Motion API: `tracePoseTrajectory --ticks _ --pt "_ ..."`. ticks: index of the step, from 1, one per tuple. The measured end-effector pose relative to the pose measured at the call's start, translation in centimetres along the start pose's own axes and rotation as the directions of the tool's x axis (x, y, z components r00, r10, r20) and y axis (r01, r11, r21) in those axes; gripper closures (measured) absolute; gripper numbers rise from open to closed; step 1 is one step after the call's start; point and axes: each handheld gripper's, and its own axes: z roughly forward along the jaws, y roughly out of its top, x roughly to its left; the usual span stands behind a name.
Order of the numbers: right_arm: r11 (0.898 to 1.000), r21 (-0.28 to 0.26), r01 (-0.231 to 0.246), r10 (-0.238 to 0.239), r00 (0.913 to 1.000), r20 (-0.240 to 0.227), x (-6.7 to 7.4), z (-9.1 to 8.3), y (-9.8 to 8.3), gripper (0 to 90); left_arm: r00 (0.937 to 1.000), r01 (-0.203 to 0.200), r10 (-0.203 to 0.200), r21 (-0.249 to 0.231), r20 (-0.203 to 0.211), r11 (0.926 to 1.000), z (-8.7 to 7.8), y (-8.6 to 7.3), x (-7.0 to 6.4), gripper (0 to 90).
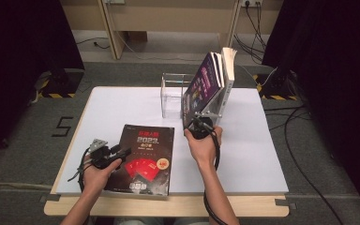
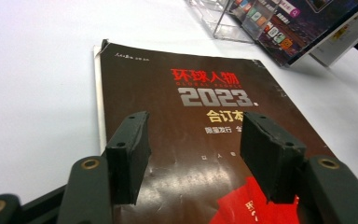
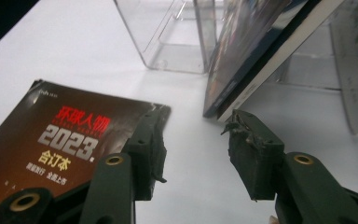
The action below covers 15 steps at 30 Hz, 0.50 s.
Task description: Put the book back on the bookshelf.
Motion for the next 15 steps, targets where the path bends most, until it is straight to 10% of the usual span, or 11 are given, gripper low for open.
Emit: tracePoseTrajectory --ticks 15 --pt "0.994 0.110 0.026 -0.019 0.9981 -0.059 1.6 2.4 -1.9 61.0 0.9976 0.020 -0.017 0.047 -0.067 0.9987 0.4 0.2 1.4 41.0"
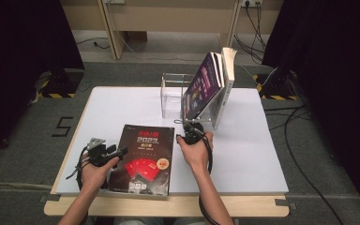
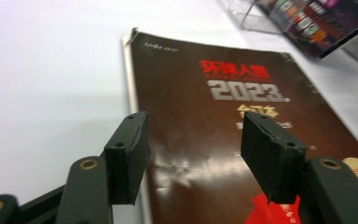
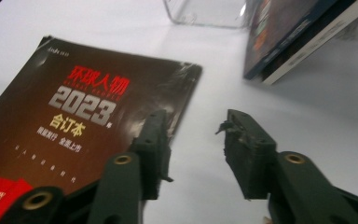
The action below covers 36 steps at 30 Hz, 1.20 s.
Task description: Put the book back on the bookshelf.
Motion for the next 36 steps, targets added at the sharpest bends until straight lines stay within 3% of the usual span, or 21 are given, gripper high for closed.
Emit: tracePoseTrajectory --ticks 5,12,14,21,23,36 --pt "0.999 0.033 -0.004 0.004 1.0000 -0.009 0.3 0.8 -0.2 73.1 0.9995 0.006 -0.005 0.024 -0.031 0.9997 0.6 0.4 1.0 42.9" --pt "0.997 0.072 -0.022 0.023 0.9996 -0.017 0.4 2.1 -0.2 71.8 0.9984 0.039 -0.036 0.067 -0.043 0.9970 1.2 0.7 1.8 43.7" --pt "0.997 0.072 -0.003 0.004 0.9998 -0.019 0.5 2.3 -0.2 71.9 0.9982 0.042 -0.039 0.077 -0.047 0.9961 1.3 0.6 1.8 44.1" --pt "0.996 0.086 -0.029 0.030 0.9994 -0.017 0.7 2.9 0.0 70.8 0.9982 0.042 -0.038 0.082 -0.045 0.9957 1.2 0.5 1.7 47.0" --pt "0.997 0.081 -0.014 0.016 0.9997 -0.019 0.6 3.0 0.1 70.6 0.9979 0.053 -0.049 0.084 -0.042 0.9950 1.2 0.5 1.7 48.7" --pt "0.997 0.075 -0.027 0.028 0.9996 -0.007 0.6 4.7 1.0 68.0 0.9976 0.069 -0.068 0.091 -0.014 0.9935 0.9 0.1 1.3 54.3"
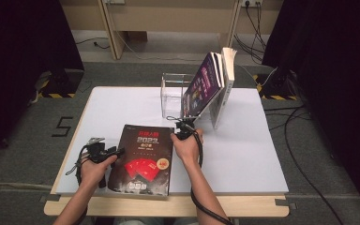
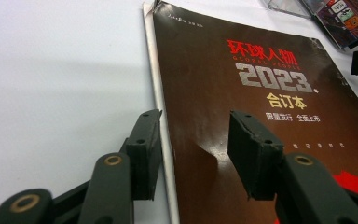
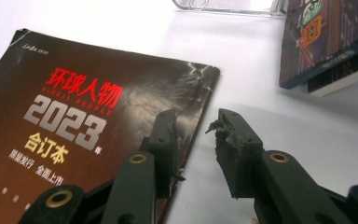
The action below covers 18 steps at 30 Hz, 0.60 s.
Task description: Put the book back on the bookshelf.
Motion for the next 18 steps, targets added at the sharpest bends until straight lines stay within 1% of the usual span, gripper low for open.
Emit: tracePoseTrajectory --ticks 1,2,4,5,8,10,11,12,15,16,18 --pt "1.000 0.004 -0.009 0.009 1.0000 0.002 0.0 0.1 0.1 68.0 1.0000 0.000 0.000 0.000 0.000 1.0000 0.0 0.0 0.0 54.6" --pt "1.000 0.001 0.001 -0.001 1.0000 0.000 -0.1 0.2 0.2 67.8 1.0000 0.002 -0.002 0.001 -0.001 1.0000 -0.1 0.0 0.0 54.7" --pt "1.000 0.003 -0.014 0.014 0.9999 0.003 0.0 0.4 0.4 67.9 1.0000 0.002 -0.002 0.002 -0.004 1.0000 -0.2 -0.2 -0.1 55.1" --pt "1.000 -0.001 -0.005 0.005 1.0000 0.005 0.0 0.5 0.4 67.8 1.0000 -0.002 0.002 0.003 -0.006 1.0000 -0.3 -0.2 -0.2 55.3" --pt "1.000 -0.002 0.001 -0.001 1.0000 0.004 0.0 0.7 0.6 67.5 0.9999 -0.011 0.011 0.007 -0.008 0.9999 -0.5 -0.5 -0.3 55.7" --pt "1.000 -0.002 -0.007 0.007 0.9999 0.011 0.2 0.7 0.8 67.1 0.9999 -0.009 0.009 0.007 -0.008 0.9999 -0.6 -0.6 -0.5 55.7" --pt "1.000 -0.007 0.002 -0.002 0.9999 0.011 0.1 0.8 0.9 67.0 0.9999 -0.009 0.009 0.008 -0.008 0.9999 -0.7 -0.7 -0.5 55.7" --pt "1.000 -0.004 -0.009 0.009 0.9999 0.012 0.2 0.9 1.0 66.8 0.9999 -0.008 0.009 0.011 -0.007 0.9999 -0.7 -0.7 -0.6 55.7" --pt "1.000 -0.006 0.006 -0.006 0.9997 0.025 0.3 1.1 1.1 65.9 1.0000 -0.006 0.006 0.018 0.000 0.9998 -0.9 -0.9 -0.8 56.2" --pt "1.000 -0.003 -0.008 0.008 0.9997 0.025 0.4 1.1 1.1 65.5 1.0000 -0.008 0.008 0.019 0.000 0.9998 -1.0 -1.0 -0.9 56.3" --pt "1.000 -0.004 0.001 -0.001 0.9994 0.034 0.3 1.4 1.2 65.1 0.9999 -0.011 0.011 0.017 -0.003 0.9998 -1.1 -1.2 -1.0 56.3"
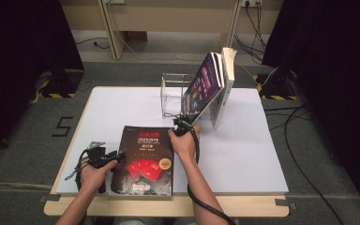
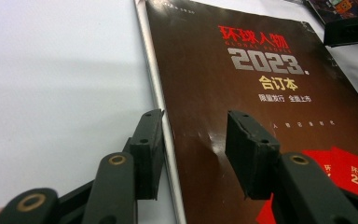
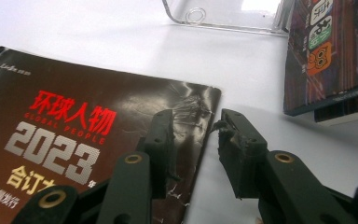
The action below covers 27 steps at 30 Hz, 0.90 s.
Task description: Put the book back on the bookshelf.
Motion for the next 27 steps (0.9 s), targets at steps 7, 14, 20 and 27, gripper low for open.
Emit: tracePoseTrajectory --ticks 7,14,20,27 --pt "1.000 -0.001 0.005 -0.005 0.9999 0.011 -0.2 0.4 0.2 63.8 0.9999 0.013 -0.013 -0.005 0.005 0.9999 -0.1 -0.2 -0.1 56.2" --pt "1.000 -0.001 -0.013 0.013 0.9997 0.019 -0.3 0.4 0.5 63.0 0.9999 0.014 -0.014 -0.007 0.006 0.9999 -0.1 -0.2 -0.1 55.9" --pt "1.000 0.002 0.002 -0.002 0.9997 0.025 -0.2 0.7 0.8 62.6 0.9998 0.016 -0.016 -0.003 0.012 0.9999 -0.2 -0.3 -0.1 55.8" --pt "1.000 0.016 0.006 -0.006 0.9997 0.023 -0.1 1.2 1.0 62.2 0.9996 0.022 -0.022 0.002 0.015 0.9998 -0.3 -0.4 -0.1 55.9"
